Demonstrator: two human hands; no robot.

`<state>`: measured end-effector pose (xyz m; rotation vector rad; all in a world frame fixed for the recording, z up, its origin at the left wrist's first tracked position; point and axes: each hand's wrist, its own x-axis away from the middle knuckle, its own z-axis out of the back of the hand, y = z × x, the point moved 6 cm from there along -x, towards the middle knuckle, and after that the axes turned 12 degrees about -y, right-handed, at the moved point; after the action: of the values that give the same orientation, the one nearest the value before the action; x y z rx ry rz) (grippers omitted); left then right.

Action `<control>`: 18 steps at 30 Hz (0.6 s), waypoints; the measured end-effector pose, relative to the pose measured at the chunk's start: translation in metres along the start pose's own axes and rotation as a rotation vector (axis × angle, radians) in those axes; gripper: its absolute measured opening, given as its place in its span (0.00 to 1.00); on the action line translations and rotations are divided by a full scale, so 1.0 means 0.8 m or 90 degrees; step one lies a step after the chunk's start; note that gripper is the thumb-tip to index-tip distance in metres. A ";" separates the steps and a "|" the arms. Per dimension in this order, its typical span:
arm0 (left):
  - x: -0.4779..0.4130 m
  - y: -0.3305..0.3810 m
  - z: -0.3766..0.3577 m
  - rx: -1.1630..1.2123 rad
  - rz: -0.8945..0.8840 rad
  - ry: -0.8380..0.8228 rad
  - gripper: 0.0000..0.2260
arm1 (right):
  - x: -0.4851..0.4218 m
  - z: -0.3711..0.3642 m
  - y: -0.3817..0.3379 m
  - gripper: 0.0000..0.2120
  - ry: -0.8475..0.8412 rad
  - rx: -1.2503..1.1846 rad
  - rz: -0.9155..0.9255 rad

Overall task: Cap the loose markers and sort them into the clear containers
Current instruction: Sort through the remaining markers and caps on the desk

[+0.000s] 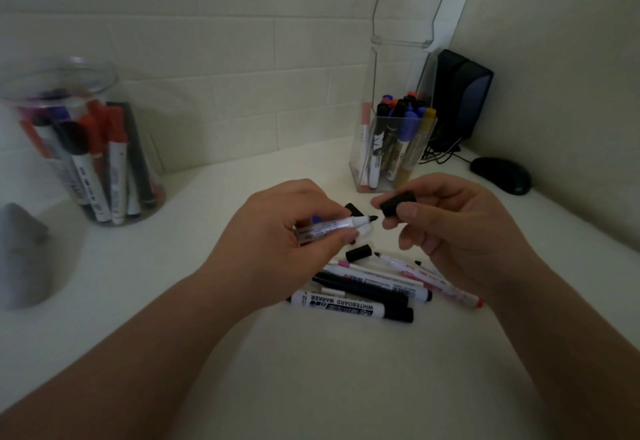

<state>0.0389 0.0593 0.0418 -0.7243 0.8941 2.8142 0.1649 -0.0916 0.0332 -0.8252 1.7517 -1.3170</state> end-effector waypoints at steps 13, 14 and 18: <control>-0.003 0.000 -0.011 0.001 -0.003 -0.088 0.04 | 0.011 -0.023 -0.011 0.09 -0.071 0.363 -0.032; -0.003 0.002 -0.012 0.001 -0.013 -0.100 0.03 | 0.011 -0.024 -0.012 0.10 -0.087 0.388 -0.032; -0.001 0.004 -0.015 0.011 -0.038 -0.145 0.02 | 0.013 -0.030 -0.015 0.11 -0.111 0.470 -0.016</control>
<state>0.0439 0.0502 0.0356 -0.4086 0.8418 2.7601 0.1397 -0.0922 0.0469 -0.5101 0.9937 -1.6860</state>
